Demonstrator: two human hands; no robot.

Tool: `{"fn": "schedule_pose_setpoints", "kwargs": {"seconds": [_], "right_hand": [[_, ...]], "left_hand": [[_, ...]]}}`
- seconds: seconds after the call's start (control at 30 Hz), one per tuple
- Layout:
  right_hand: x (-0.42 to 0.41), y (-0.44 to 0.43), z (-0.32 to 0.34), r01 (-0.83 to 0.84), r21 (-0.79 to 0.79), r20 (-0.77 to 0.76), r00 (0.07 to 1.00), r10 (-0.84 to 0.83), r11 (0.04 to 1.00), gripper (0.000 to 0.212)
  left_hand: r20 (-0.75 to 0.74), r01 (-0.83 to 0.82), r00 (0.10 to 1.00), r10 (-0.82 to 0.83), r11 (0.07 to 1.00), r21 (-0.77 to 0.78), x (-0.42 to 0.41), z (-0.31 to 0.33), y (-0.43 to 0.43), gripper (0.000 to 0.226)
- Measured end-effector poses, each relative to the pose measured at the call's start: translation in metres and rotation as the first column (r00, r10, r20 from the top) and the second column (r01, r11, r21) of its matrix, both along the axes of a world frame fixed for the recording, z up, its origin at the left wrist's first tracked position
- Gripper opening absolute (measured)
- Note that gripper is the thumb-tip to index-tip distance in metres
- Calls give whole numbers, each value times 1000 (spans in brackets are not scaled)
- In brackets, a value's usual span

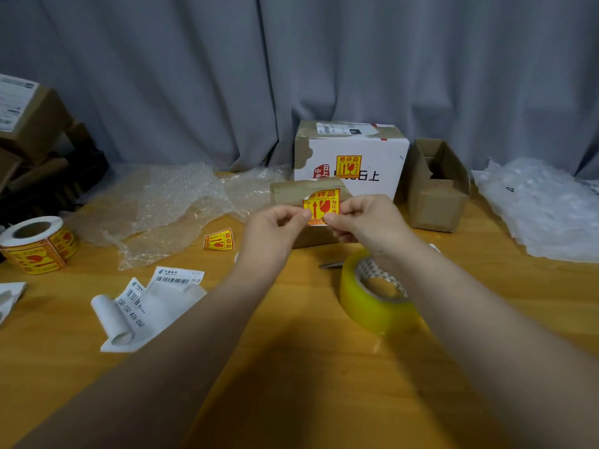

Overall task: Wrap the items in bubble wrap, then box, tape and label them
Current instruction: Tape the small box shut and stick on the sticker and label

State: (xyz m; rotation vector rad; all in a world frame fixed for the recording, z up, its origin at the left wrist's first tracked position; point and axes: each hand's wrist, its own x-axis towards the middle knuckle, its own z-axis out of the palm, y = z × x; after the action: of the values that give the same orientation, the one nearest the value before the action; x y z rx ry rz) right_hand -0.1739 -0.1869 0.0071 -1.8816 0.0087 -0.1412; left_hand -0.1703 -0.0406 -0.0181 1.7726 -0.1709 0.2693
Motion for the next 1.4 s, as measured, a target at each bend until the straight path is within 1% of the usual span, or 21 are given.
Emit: {"fn": "schedule_pose_setpoints", "kwargs": {"seconds": [0.03,0.1,0.17,0.23,0.3,0.33,0.4,0.5,0.6,0.7,0.8,0.87,0.9,0.97,1.0,1.03,1.07,1.1,1.13,1.27,1.4], "right_hand": [[6,-2,-1,27,-81,17,1000,-26,996,9],[19,-7,-4,111,-223,67,993,-98,968,18],[28,-13,-5,174,-261,87,984,-156,950,21],[33,-20,-7,154,-218,25,988,-153,964,23],[35,-21,-10,87,-145,-70,993,-98,986,23],[36,-20,-12,54,-90,-107,992,-63,994,19],[38,-16,-11,4,16,-150,989,-2,1000,11],[39,-13,2,3,91,-157,988,11,996,9],[38,-15,13,23,114,-167,986,-3,993,12],[31,-14,11,73,114,-219,975,-47,991,16],[18,-12,7,212,279,-114,976,-187,937,11],[6,-8,4,223,428,-86,975,-206,876,6],[0,-3,1,216,482,-102,976,-190,849,4],[-8,5,-5,207,541,-144,978,-153,815,4],[-10,9,-8,207,549,-155,977,-145,810,4],[-12,12,-10,206,554,-157,977,-142,807,6],[-15,14,-11,201,559,-152,979,-139,804,10],[-17,15,-11,198,568,-148,979,-137,799,13],[-18,15,-11,194,573,-144,980,-135,796,16],[-25,15,-13,150,579,-109,988,-106,802,17],[-31,17,-13,118,610,-78,993,-89,784,21]], "left_hand": [[33,-53,998,49,989,135,5,0,0,16],[127,-187,981,150,912,365,16,-1,1,41],[121,-234,972,200,864,446,28,-3,7,65],[0,-119,991,135,874,471,40,-8,13,79],[-116,30,993,24,897,442,52,-16,18,77],[-125,69,992,-19,911,407,57,-19,19,72],[-93,64,995,-33,933,355,63,-20,20,59],[-55,-27,997,50,935,353,69,-12,22,48],[14,-104,994,112,867,488,70,1,27,46],[58,-83,996,60,802,592,62,4,34,48],[125,-107,992,27,707,699,55,-7,38,55],[177,-175,982,64,652,738,47,-11,35,58],[219,-210,973,73,678,705,41,-10,32,53],[283,-183,958,37,840,510,23,-2,22,28],[259,-93,966,-10,919,383,13,4,16,15],[188,29,979,-79,967,253,5,8,9,10],[85,143,984,-154,982,123,-2,11,4,10],[-10,209,978,-209,978,16,-7,12,0,10],[-65,226,971,-229,973,-43,-10,11,-3,10],[-109,239,960,-256,960,-147,-16,9,-7,9],[-103,240,961,-256,960,-143,-20,10,-9,10]]}}
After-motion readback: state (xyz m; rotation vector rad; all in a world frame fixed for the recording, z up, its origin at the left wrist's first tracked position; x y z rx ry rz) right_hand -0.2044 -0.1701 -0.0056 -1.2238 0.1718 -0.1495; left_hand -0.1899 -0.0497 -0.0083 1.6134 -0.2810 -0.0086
